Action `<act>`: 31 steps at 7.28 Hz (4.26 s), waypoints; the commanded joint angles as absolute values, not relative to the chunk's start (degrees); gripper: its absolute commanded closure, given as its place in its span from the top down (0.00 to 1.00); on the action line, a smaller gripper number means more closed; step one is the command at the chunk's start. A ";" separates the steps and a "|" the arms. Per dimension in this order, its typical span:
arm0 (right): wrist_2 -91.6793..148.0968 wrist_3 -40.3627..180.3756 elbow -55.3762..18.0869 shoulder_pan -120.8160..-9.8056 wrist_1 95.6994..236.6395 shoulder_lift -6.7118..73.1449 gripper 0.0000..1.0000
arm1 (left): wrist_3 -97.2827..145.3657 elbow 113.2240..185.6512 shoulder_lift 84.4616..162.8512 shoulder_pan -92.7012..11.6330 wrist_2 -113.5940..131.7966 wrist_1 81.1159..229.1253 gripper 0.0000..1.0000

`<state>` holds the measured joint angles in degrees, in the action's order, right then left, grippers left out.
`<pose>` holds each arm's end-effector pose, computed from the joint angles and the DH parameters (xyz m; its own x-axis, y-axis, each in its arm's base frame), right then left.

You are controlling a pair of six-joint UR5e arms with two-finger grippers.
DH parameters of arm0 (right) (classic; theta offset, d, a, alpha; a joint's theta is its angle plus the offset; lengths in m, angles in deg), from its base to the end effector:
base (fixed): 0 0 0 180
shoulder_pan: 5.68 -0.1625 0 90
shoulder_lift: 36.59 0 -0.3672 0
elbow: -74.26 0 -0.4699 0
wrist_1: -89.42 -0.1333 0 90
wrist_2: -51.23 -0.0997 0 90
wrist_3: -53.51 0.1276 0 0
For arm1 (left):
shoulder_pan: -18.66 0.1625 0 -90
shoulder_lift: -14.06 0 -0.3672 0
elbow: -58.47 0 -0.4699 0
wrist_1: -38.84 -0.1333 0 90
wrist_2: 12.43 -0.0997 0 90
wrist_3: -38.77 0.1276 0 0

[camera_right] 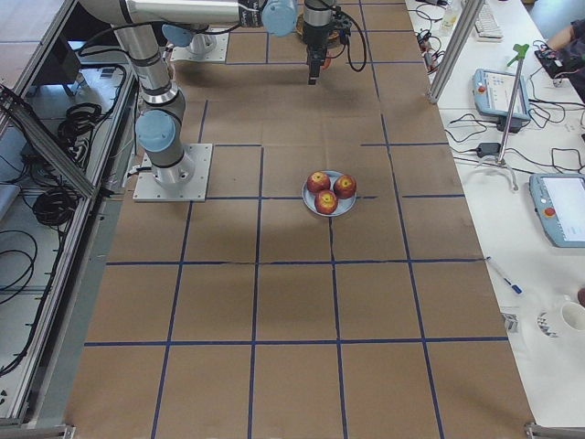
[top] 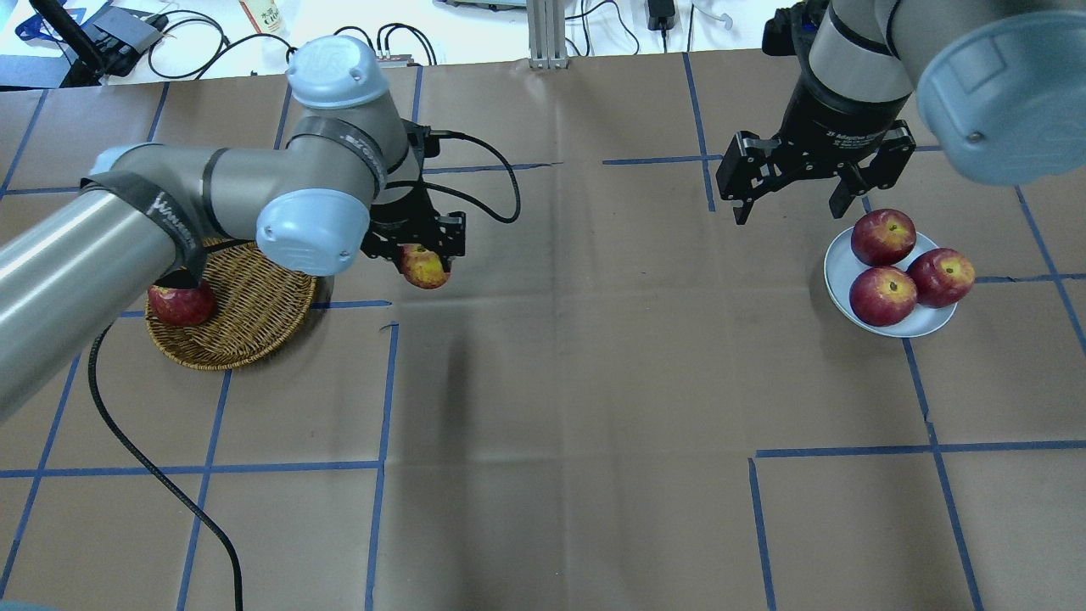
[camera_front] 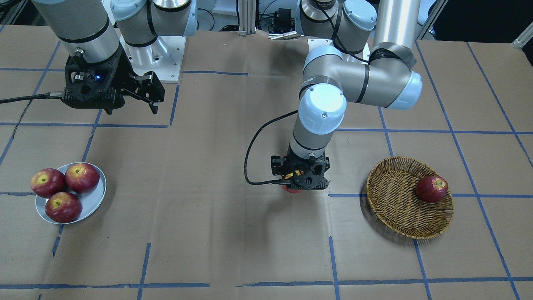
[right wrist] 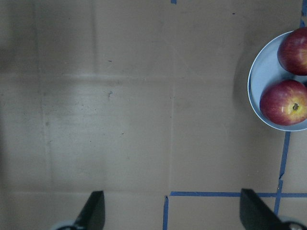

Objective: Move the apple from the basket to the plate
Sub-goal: 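Carry the apple with the left gripper to the table center and release, then raise the left gripper away while the right gripper moves over the apple, then lower the right gripper and grasp the yellow-red apple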

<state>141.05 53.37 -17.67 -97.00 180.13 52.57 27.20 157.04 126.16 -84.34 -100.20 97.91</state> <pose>0.1468 -0.5666 0.3759 -0.9997 -0.0254 -0.0032 -0.0255 0.9990 0.0359 -0.2793 -0.5950 0.1360 -0.9989 0.0250 0.0390 0.0251 0.9997 0.0034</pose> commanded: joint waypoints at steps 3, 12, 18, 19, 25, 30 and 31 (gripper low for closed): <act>141.06 53.42 -17.67 -97.00 180.13 52.53 1.00 | 24.45 148.12 135.60 -92.25 -99.97 97.29 0.64; 141.06 53.33 -17.76 -97.00 180.13 52.44 1.00 | 27.79 146.71 137.99 -92.78 -100.32 97.29 0.98; 141.76 53.42 -17.06 -97.00 180.39 52.09 1.00 | 31.45 136.61 127.38 -84.22 -100.94 118.79 0.99; 140.98 54.03 -17.14 -97.00 180.22 52.18 1.00 | 36.70 137.47 123.61 -79.04 -100.94 121.43 0.99; 141.58 70.08 -2.07 -110.32 182.58 33.95 1.00 | 45.89 137.22 119.62 -68.53 -103.05 126.47 0.99; 141.67 76.62 -3.07 -115.99 196.56 20.89 1.00 | 46.07 137.39 118.92 -68.44 -103.05 127.61 0.99; 141.76 76.62 -5.87 -115.81 200.74 20.63 1.00 | 46.07 137.39 118.92 -68.44 -103.05 127.61 0.99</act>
<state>141.66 76.57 -3.12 -115.95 197.10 21.34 46.07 137.43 118.95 -68.44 -103.04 127.60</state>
